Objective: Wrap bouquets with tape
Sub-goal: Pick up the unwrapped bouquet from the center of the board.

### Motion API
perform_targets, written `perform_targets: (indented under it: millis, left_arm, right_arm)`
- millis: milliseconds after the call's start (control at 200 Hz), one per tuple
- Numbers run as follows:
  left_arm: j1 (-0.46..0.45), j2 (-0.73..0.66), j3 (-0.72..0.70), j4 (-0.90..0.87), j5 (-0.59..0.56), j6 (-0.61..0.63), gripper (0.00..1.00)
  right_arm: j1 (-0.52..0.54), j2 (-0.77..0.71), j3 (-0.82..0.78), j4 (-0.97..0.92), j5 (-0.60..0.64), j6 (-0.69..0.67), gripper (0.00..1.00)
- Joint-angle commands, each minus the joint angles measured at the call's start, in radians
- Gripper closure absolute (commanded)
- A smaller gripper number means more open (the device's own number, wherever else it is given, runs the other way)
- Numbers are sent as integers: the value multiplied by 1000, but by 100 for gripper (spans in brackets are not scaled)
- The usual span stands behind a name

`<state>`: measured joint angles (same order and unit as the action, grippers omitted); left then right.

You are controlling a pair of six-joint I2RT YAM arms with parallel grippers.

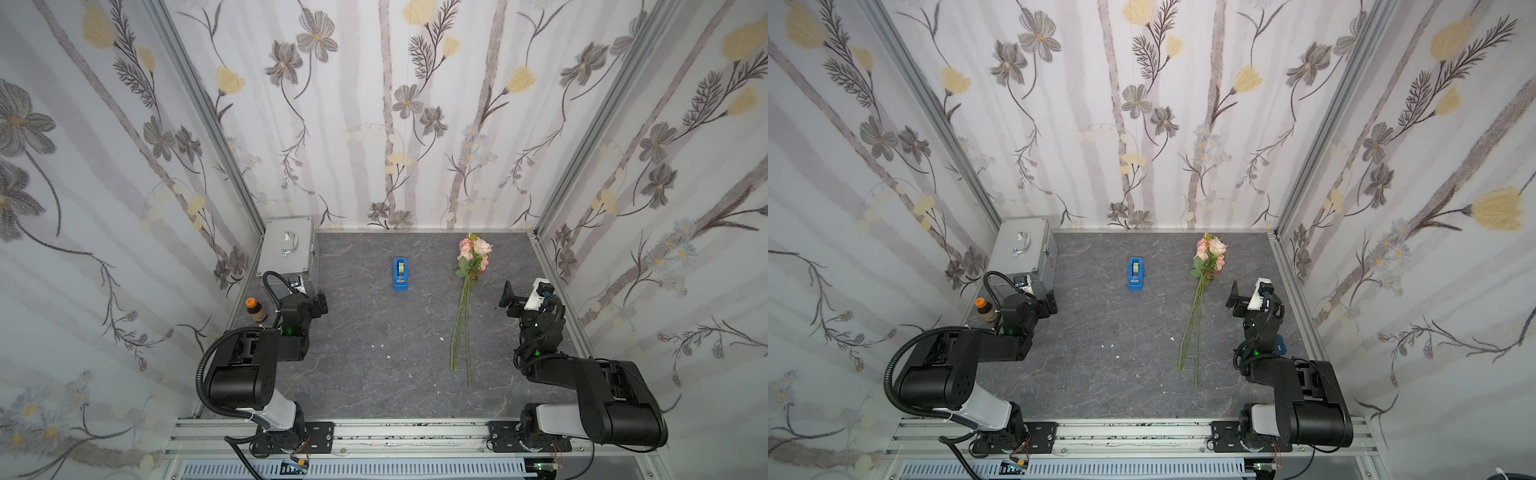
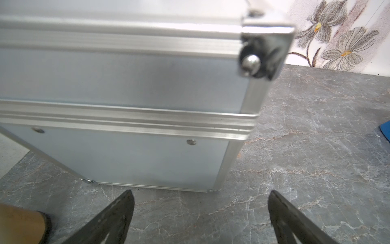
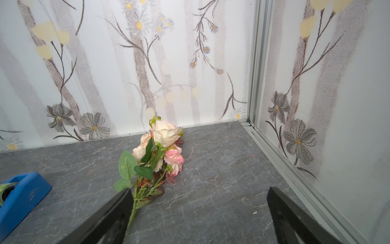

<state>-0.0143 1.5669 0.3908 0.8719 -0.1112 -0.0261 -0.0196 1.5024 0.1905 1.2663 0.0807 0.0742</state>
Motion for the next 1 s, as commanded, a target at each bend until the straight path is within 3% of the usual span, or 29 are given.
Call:
perform_targets:
  millis: [0, 120, 190, 255, 350, 510, 749, 894, 994]
  left_arm:
    - [-2, -42, 12, -14, -1, 4, 0]
    - [-6, -230, 194, -488, -11, -35, 0]
    - [-3, -302, 308, -718, -37, -135, 0]
    - [4, -381, 366, -835, 8, -189, 0]
    - [5, -460, 375, -864, 63, -261, 0]
    - [-27, -483, 460, -1019, 256, -311, 0]
    - [-219, -452, 485, -1175, 222, -267, 1]
    - [-282, -387, 498, -1240, 230, -281, 2]
    - [-303, -365, 482, -1241, 228, -295, 3]
  right_arm:
    - [7, -64, -3, 1, 45, -5, 0]
    - [18, -259, 18, -204, 97, 15, 0]
    - [16, -376, 97, -479, 208, 182, 0]
    - [-3, -462, 211, -811, 280, 332, 0]
    - [-41, -470, 304, -947, 145, 338, 0]
    - [-29, -315, 545, -1213, -74, 341, 0]
    - [114, 18, 870, -1485, -157, 372, 1]
    - [172, 255, 1026, -1635, -154, 403, 3]
    - [194, 353, 1073, -1636, -128, 423, 4]
